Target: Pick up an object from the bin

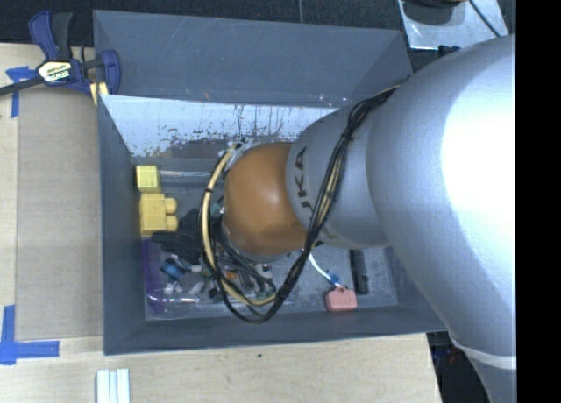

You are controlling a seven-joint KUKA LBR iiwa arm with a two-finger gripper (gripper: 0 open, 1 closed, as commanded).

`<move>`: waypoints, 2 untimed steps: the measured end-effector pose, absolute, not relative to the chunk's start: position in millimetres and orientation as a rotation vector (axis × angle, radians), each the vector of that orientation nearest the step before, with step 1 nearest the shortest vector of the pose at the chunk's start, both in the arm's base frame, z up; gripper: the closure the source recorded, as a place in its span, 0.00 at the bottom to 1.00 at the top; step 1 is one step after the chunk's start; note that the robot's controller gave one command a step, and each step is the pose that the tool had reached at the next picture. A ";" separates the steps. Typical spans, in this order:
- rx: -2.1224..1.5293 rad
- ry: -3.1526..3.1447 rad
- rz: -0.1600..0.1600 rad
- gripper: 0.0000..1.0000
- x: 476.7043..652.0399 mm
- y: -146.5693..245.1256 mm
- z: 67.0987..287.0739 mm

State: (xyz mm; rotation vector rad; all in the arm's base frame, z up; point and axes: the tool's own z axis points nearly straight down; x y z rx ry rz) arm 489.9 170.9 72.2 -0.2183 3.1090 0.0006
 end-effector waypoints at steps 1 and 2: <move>-0.218 3.111 0.000 1.00 488.9 170.4 82.6; -0.216 3.115 -0.002 1.00 488.2 169.6 141.0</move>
Offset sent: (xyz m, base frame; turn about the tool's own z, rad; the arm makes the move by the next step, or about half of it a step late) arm -0.0007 -0.0004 0.1182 0.0003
